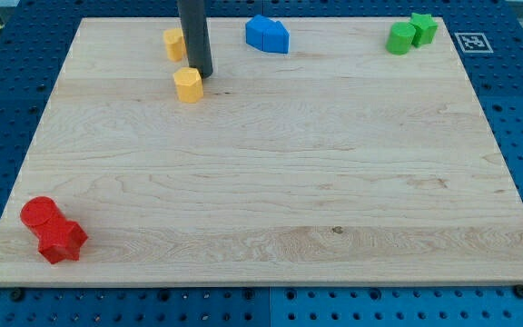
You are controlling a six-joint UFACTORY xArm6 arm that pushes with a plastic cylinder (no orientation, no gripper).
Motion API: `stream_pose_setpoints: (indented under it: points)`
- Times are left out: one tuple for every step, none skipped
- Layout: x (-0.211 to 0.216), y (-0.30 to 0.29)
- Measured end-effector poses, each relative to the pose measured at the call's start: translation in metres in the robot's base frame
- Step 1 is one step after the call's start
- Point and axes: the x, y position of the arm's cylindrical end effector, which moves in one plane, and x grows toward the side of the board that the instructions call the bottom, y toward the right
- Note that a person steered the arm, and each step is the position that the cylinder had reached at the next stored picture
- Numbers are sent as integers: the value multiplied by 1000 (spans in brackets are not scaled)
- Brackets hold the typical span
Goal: Push the yellow heart top of the yellow hexagon
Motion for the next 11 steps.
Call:
stream_pose_setpoints:
  points:
    - [12,-1]
    - [12,6]
    - [-19,22]
    - [-54,23]
    - [-80,16]
    - [-97,-13]
    - [-106,-43]
    - [-107,-44]
    - [-86,-44]
    - [-62,-30]
    - [-58,-15]
